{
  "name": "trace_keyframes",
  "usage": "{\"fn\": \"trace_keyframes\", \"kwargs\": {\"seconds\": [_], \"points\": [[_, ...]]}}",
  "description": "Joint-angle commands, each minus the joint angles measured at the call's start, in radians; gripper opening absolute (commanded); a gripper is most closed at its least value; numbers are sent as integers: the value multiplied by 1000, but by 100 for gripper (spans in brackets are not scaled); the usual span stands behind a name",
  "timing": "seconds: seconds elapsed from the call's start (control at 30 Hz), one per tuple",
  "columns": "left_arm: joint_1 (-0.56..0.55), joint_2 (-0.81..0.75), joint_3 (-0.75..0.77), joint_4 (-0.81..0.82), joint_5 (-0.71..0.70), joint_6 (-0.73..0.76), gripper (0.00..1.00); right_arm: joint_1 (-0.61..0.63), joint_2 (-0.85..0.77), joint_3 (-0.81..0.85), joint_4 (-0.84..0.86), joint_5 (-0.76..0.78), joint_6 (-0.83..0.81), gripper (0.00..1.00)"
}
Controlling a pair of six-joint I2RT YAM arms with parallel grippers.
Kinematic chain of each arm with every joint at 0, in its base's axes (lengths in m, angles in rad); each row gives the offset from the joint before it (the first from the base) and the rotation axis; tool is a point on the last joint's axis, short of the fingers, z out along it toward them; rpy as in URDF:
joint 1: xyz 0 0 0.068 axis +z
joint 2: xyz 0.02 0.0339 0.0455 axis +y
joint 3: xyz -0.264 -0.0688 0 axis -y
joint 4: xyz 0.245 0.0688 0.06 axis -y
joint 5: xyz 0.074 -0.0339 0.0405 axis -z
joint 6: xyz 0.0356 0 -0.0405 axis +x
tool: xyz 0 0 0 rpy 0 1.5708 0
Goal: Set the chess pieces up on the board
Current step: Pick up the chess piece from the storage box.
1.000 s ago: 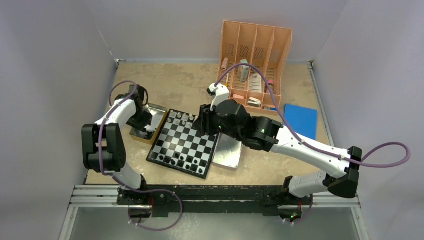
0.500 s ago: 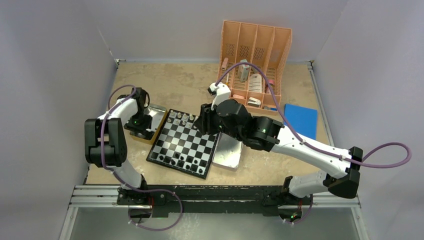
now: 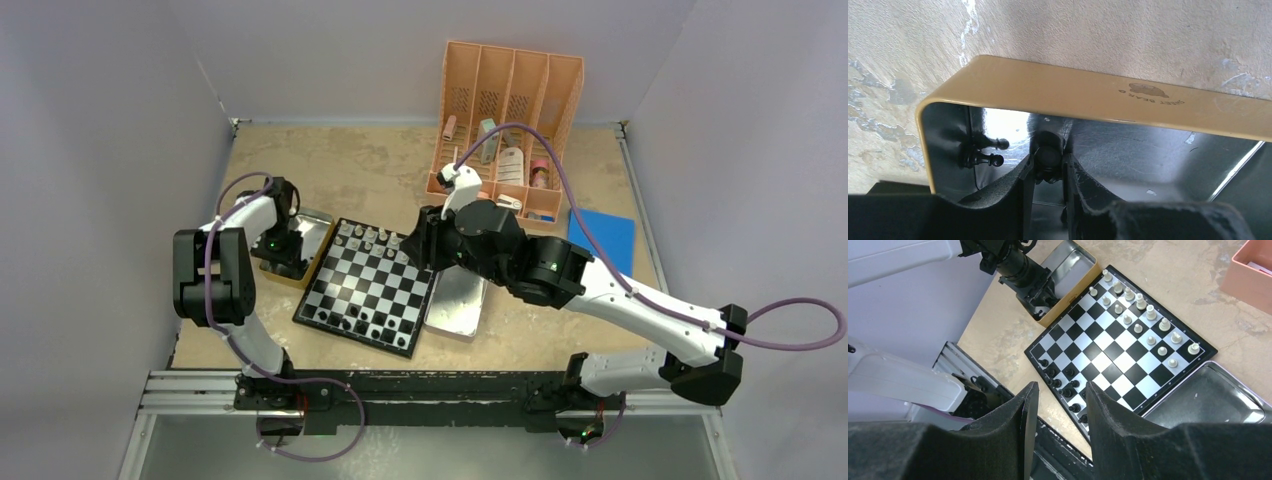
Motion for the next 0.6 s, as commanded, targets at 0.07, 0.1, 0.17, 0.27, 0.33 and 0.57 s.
{"fn": "trace_keyframes", "kwargs": {"seconds": [0.07, 0.1, 0.17, 0.27, 0.33, 0.57], "points": [[7, -6, -1, 23, 7, -28, 21, 2, -36, -16, -2, 34, 26, 42], [7, -8, 2, 22, 7, -28, 20, 3, -38, -16, -3, 34, 26, 42], [7, -12, 14, 20, 7, -26, 20, 2, -39, -16, -4, 34, 28, 42], [7, -20, 31, 7, 3, -25, 20, 2, -42, -18, 0, 34, 36, 42], [7, -22, 40, -7, 5, -38, 21, 3, -44, -22, 1, 29, 44, 42], [7, -18, 65, -20, 32, -64, 35, 2, -48, -20, -5, 26, 55, 42]]}}
